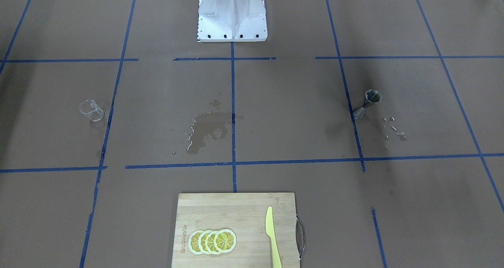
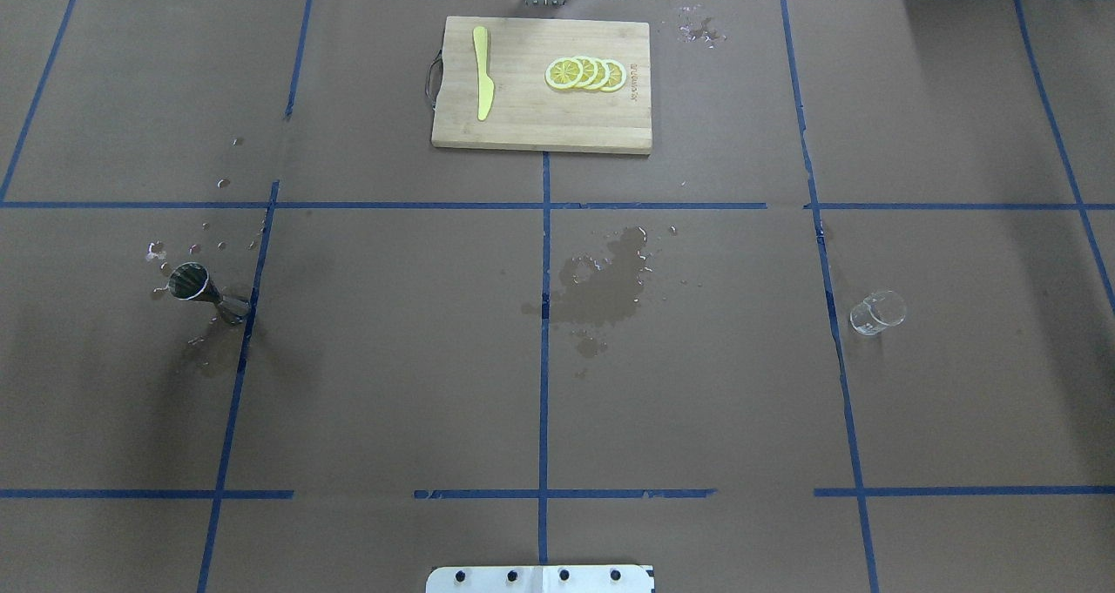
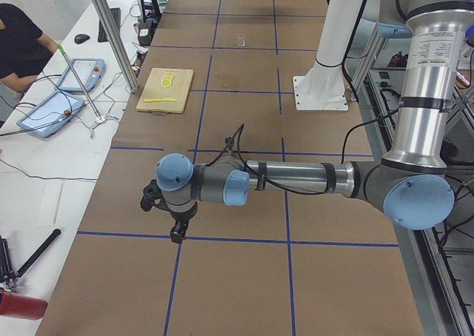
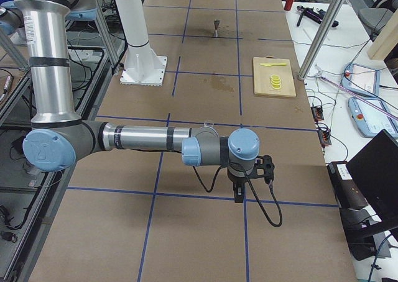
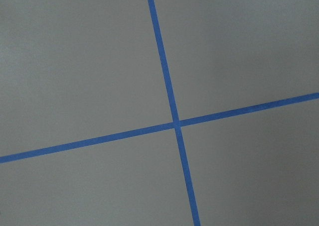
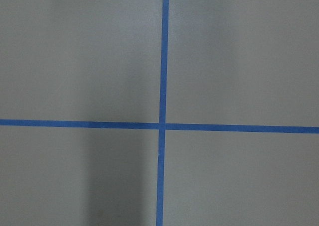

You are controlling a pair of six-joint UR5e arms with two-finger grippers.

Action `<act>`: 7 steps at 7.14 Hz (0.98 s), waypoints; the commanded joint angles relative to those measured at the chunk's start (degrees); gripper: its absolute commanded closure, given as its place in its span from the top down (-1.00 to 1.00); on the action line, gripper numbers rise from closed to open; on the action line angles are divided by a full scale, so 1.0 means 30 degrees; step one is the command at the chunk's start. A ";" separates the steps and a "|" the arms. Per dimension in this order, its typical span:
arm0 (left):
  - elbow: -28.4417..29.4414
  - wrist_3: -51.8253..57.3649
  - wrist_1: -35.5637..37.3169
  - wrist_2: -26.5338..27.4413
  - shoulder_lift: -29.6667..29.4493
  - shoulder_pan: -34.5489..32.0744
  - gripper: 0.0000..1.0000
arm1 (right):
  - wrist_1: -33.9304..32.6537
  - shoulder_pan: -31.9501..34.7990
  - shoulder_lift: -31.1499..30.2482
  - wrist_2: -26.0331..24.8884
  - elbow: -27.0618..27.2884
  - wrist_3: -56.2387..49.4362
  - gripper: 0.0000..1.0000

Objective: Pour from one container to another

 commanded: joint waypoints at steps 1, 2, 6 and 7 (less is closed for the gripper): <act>0.0308 -0.2671 -0.1045 0.0000 -0.0036 0.0023 1.00 | 0.0000 0.0000 0.0007 0.0000 -0.0004 0.0126 1.00; 0.0309 -0.2766 -0.1075 0.0000 -0.0007 0.0023 1.00 | 0.0000 0.0000 0.0008 0.0000 0.0025 0.0243 1.00; 0.0368 -0.2826 -0.1105 0.0000 -0.0006 0.0023 1.00 | 0.0000 0.0000 -0.0080 0.0029 0.0054 0.0273 1.00; 0.0397 -0.2826 -0.1134 0.0000 -0.0006 0.0023 1.00 | 0.0000 0.0000 -0.0080 0.0029 0.0171 0.0274 1.00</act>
